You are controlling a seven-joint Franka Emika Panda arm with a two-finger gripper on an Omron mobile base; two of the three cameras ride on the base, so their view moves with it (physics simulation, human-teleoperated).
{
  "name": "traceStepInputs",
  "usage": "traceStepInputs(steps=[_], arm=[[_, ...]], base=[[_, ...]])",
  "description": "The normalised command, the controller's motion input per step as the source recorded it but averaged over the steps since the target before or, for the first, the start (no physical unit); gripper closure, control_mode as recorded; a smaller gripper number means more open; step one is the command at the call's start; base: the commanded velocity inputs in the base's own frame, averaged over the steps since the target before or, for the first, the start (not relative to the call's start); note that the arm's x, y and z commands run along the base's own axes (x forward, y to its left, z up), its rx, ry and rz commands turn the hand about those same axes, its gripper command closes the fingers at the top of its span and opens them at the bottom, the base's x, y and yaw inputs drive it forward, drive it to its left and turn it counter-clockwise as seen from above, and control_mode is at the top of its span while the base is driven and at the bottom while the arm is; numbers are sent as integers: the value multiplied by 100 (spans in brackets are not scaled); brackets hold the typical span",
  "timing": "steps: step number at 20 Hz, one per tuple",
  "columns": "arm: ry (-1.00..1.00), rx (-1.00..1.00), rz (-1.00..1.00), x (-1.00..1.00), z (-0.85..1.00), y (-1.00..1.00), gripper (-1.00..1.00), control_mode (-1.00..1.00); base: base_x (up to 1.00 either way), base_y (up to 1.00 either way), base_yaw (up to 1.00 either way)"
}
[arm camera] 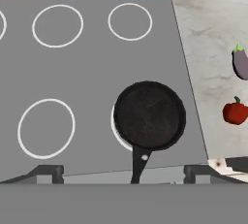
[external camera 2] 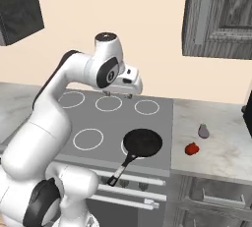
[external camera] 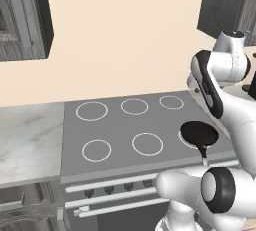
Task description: Put the eggplant and bell pepper in the pan. Then turn on the front right burner and set the heat to medium.
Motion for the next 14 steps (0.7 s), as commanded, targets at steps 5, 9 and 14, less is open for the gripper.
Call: traceStepInputs(steps=[5,9,14], arm=[[0,0,-11,0,-20,-100,-100,-100],[0,0,-13,0,-34,-100,-100,-100],[0,0,-12,-2,-41,-97,-100,-100]], base=[[0,0,0],[0,0,0],[0,0,0]])
